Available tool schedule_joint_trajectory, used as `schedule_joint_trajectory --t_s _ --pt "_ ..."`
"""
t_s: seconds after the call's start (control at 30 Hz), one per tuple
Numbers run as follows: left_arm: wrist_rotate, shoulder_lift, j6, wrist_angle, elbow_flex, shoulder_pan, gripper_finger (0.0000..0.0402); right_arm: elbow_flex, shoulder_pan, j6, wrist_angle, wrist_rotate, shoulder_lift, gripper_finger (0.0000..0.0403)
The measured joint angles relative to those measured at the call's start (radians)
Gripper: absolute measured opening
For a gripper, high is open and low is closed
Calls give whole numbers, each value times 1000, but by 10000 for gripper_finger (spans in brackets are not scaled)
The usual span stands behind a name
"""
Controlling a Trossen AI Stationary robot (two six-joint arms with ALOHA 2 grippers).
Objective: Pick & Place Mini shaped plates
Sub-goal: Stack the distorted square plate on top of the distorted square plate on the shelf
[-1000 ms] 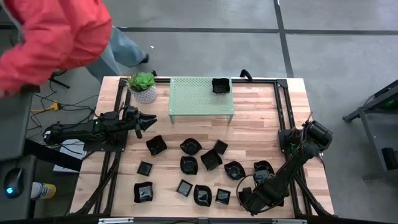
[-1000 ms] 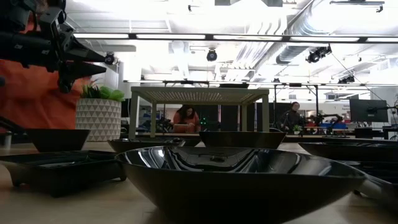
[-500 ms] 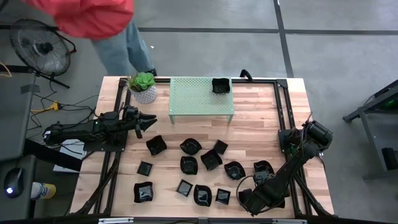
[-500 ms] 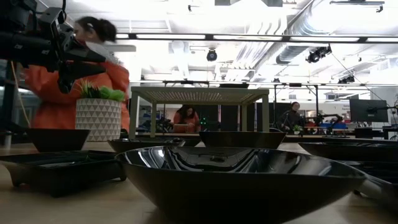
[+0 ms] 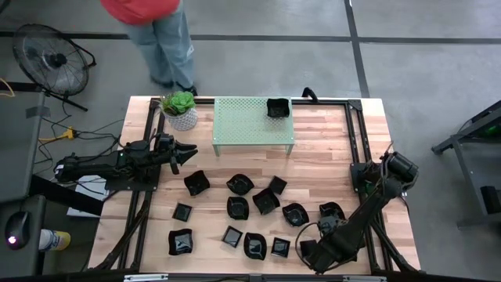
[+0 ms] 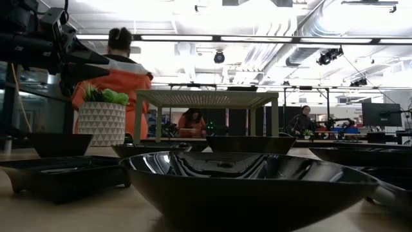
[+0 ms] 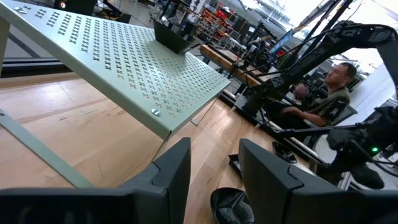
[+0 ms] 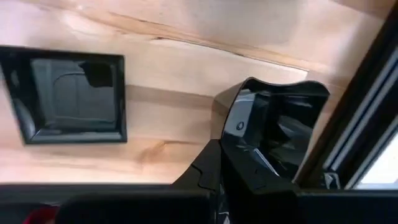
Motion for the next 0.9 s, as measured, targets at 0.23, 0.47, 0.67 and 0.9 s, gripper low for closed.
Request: schedule_joint_trajectory --t_s 0.23,0.47,0.67,0.9 --pt "0 0 0 0 0 0 134 147 -21 -72 -218 18 0 0" --pt "0 0 0 0 0 0 134 280 -102 -288 -424 94 0 0" --pt "0 0 0 0 0 0 134 318 -217 -614 -427 182 -4 0" --pt "0 0 0 0 0 0 134 318 -385 -1008 -428 260 -4 0"
